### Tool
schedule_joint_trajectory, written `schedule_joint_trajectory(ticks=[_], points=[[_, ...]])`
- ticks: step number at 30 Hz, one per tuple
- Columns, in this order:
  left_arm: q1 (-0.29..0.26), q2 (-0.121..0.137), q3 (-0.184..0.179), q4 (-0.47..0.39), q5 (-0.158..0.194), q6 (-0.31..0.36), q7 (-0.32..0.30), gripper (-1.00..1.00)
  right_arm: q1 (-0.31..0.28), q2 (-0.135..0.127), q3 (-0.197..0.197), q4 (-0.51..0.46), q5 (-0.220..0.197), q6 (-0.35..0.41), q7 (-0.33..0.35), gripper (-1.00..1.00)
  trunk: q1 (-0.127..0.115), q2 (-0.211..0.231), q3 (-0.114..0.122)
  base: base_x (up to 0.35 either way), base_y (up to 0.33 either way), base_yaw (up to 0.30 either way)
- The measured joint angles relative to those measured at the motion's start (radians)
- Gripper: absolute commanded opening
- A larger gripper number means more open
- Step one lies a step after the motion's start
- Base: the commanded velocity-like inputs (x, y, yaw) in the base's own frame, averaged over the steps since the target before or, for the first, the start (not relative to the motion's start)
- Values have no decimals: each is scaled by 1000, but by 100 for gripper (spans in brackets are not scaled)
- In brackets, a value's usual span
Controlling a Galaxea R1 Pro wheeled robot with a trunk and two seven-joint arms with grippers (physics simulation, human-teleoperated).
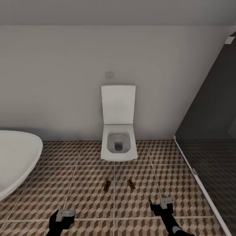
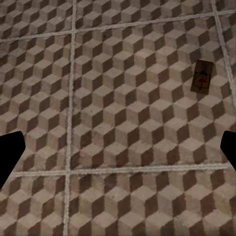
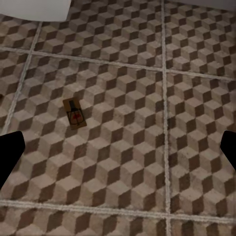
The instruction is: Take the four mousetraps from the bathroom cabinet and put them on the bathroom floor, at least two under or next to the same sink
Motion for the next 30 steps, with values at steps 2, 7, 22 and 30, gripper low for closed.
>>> schedule_joint_trajectory(ticks=[2, 7, 22, 30], points=[[0, 0, 0, 0, 0, 0, 0, 100, 0, 0, 0, 0, 0, 0, 0, 100, -8, 14, 10, 0, 0, 4], [0, 0, 0, 0, 0, 0, 0, 100, 0, 0, 0, 0, 1, 0, 0, 100, -27, 49, 33, 0, 0, 1], [0, 0, 0, 0, 0, 2, 0, 100, 0, 0, 0, 0, 0, 0, 0, 100, -84, 154, 105, 0, 0, 0], [0, 0, 0, 0, 0, 2, 0, 100, 0, 0, 0, 0, 1, 0, 0, 100, -115, 210, 143, 0, 0, 0]])
